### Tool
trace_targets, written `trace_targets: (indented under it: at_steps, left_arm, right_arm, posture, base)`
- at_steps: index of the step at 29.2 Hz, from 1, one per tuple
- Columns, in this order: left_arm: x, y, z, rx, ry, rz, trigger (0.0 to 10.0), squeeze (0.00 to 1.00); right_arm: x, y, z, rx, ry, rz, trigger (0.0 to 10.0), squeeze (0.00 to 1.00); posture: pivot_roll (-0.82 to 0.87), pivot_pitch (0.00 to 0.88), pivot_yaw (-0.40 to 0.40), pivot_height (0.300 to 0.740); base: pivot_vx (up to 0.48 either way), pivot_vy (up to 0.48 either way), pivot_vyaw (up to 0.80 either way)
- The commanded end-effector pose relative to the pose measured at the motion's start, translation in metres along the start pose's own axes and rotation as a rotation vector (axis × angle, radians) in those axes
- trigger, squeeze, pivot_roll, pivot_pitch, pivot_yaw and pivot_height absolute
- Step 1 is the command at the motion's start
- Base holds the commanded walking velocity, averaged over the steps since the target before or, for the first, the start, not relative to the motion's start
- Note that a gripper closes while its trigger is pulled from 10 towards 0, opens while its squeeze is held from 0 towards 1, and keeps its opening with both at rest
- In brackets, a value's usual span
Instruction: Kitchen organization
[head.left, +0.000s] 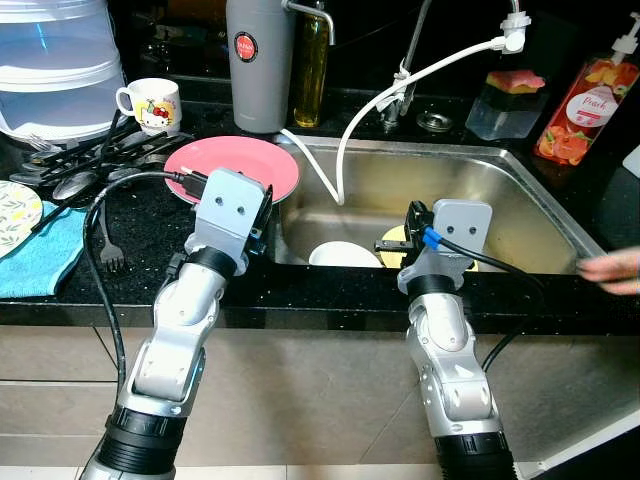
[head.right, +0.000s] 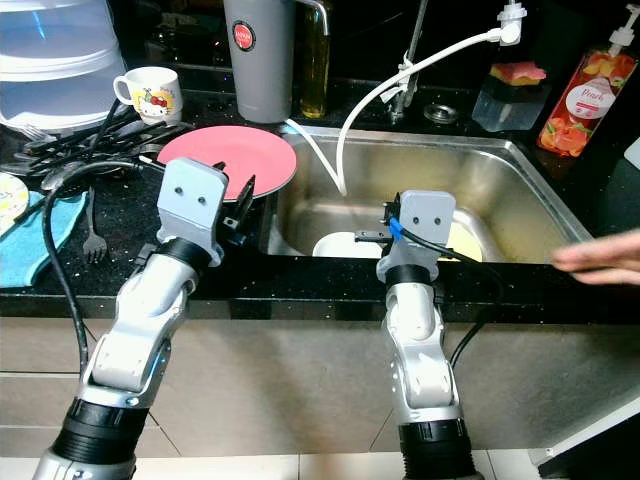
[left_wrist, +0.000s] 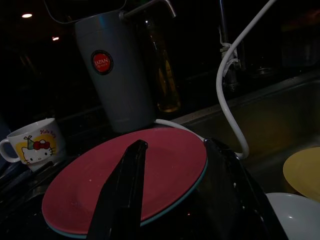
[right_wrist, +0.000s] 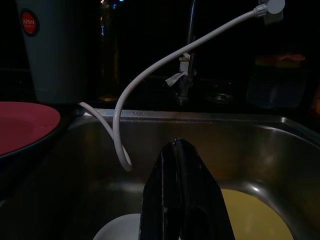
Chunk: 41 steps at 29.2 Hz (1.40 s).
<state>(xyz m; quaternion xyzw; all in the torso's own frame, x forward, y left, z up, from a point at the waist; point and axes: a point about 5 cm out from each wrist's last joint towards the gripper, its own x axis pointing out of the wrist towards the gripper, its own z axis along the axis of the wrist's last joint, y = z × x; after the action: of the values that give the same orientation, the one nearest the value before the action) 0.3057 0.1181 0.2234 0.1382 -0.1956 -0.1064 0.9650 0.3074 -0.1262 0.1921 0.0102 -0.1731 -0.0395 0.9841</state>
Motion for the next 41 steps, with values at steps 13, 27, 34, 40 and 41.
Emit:
trace_targets:
  at_steps: [13,27,34,40,41]
  left_arm:
    - [-0.0018,-0.0051,-0.0025,-0.002,0.014,-0.014,10.0,0.0]
    - [0.0002,-0.0051,-0.0024,-0.001,0.006,-0.018,10.0,0.0]
    - [0.0004,-0.005,-0.0022,0.001,0.003,-0.02,10.0,0.0]
    - [0.0004,-0.0046,-0.0022,0.003,0.003,-0.02,10.0,0.0]
    - [0.0004,-0.0045,-0.002,0.003,0.003,-0.021,10.0,0.0]
  right_arm:
    - [-0.0024,-0.0021,-0.0028,0.002,0.018,-0.009,10.0,0.0]
    - [-0.0002,-0.0014,-0.0025,0.0,0.011,-0.006,10.0,0.0]
    - [-0.0001,-0.0012,-0.0026,-0.001,0.009,-0.005,10.0,0.0]
    - [0.0,-0.0008,-0.0027,0.001,0.01,-0.004,10.0,0.0]
    - [-0.0001,-0.0008,-0.0027,0.001,0.01,-0.004,10.0,0.0]
  posture:
    - [0.21,0.02,-0.075,0.74]
    - [0.21,0.0,-0.071,0.74]
    - [0.22,0.0,-0.07,0.74]
    - [0.22,0.0,-0.068,0.74]
    - [0.22,0.0,-0.068,0.74]
  base:
    - [0.0,0.0,0.0]
    - [0.0,0.0,0.0]
    - [0.0,0.0,0.0]
    - [0.0,0.0,0.0]
    - [0.0,0.0,0.0]
